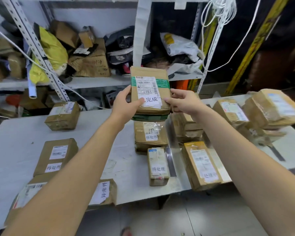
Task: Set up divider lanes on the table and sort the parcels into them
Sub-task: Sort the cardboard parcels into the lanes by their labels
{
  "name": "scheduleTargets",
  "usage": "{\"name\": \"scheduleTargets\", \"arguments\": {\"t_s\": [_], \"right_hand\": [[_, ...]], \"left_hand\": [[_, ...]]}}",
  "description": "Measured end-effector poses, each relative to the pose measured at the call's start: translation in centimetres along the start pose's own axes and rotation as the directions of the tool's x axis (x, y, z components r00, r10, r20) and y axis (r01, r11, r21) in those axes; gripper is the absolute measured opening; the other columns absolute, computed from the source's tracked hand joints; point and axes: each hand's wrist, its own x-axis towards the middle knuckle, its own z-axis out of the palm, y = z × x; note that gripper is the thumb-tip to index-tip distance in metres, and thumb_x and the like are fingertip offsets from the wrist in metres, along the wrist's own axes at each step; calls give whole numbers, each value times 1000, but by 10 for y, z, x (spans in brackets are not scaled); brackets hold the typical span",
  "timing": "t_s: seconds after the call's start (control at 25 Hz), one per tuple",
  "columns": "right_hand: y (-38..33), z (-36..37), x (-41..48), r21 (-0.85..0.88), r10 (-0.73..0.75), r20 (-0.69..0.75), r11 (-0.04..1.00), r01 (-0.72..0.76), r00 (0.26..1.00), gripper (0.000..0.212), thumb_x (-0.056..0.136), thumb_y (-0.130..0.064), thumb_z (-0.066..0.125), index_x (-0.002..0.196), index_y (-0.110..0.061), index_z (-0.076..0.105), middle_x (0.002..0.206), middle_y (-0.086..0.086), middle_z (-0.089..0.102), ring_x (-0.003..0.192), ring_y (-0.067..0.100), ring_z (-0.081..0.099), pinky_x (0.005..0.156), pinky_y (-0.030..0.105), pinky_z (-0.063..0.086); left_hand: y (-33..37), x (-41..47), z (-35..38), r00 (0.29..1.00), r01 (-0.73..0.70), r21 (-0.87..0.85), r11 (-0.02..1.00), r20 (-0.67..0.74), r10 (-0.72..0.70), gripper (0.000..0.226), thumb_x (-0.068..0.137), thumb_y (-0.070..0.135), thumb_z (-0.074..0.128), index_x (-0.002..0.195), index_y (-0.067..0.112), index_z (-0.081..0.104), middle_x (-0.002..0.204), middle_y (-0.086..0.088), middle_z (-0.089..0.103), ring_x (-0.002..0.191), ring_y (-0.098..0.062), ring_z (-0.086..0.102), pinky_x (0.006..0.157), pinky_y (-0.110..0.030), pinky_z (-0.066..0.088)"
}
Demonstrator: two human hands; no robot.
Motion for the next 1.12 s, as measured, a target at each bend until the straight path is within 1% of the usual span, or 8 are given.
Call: {"name": "scheduleTargets", "arguments": {"t_s": [0.12, 0.28, 0.44, 0.6, 0.76, 0.92, 1.04, 1.12], "right_hand": [[-1, -32, -20, -18, 20, -16, 1000, -21, 1000, 51, 95, -29, 72, 144, -29, 57, 116, -10, 74, 106, 13, 71, 92, 39, 59], [-6, -64, -41, 0, 62, -134, 998, -63, 989, 31, 99, -25, 65, 128, -35, 67, 106, -11, 78, 98, 15, 72, 93, 40, 59], [-6, -77, -59, 19, 79, -242, 997, -77, 967, 45, 98, -26, 67, 142, -26, 59, 112, -12, 76, 95, 8, 72, 75, 28, 60], [10, -90, -83, 9, 103, -332, 994, -106, 938, 42, 97, -34, 68, 138, -34, 62, 98, -23, 76, 87, -4, 72, 58, 13, 56], [33, -113, -106, 88, 151, -352, 988, -128, 924, 37, 97, -37, 67, 134, -39, 64, 115, -17, 75, 107, 9, 70, 79, 28, 61], [56, -149, -120, 144, 188, -442, 980, -137, 877, 41, 96, -51, 62, 133, -34, 66, 122, -13, 72, 113, 13, 66, 88, 33, 59], [84, -184, -134, 119, 175, -468, 984, -134, 866, 44, 91, -51, 70, 132, -35, 67, 109, -22, 73, 99, 1, 68, 67, 17, 58], [110, -214, -142, 116, 186, -449, 982, -150, 874, 44, 87, -49, 75, 129, -35, 69, 107, -22, 75, 102, 4, 70, 79, 30, 60]], "left_hand": [[20, -6, 21, 998, -41, -24, 999, 46, 42, 46, 89, 26, 74, 131, 40, 59, 120, 17, 64, 114, -8, 59, 89, -31, 53], [41, -9, 45, 987, -75, -76, 994, 134, 84, 49, 88, 29, 75, 132, 41, 59, 107, 32, 61, 95, 17, 58, 75, -13, 45], [48, -7, 66, 978, -106, -113, 988, 168, 124, 54, 86, 32, 76, 137, 36, 58, 102, 34, 54, 85, 31, 52, 62, 1, 44], [47, -8, 92, 961, -110, -135, 985, 238, 140, 69, 85, 39, 77, 149, 32, 49, 132, 11, 51, 117, -7, 54, 90, -25, 51], [55, -16, 126, 946, -111, -143, 983, 289, 149, 75, 87, 37, 77, 153, 30, 43, 127, 13, 47, 105, -4, 54, 62, -8, 49], [67, -25, 165, 934, -94, -150, 984, 330, 139, 76, 85, 39, 78, 152, 31, 44, 136, 9, 48, 120, -14, 54, 84, -24, 54], [71, -44, 207, 913, -78, -137, 988, 387, 126, 79, 84, 35, 79, 153, 31, 41, 147, 5, 45, 127, -18, 52, 95, -36, 56], [68, -60, 242, 912, -67, -116, 991, 396, 109, 82, 83, 36, 80, 154, 29, 39, 146, 5, 47, 126, -20, 55, 97, -44, 57]]}}
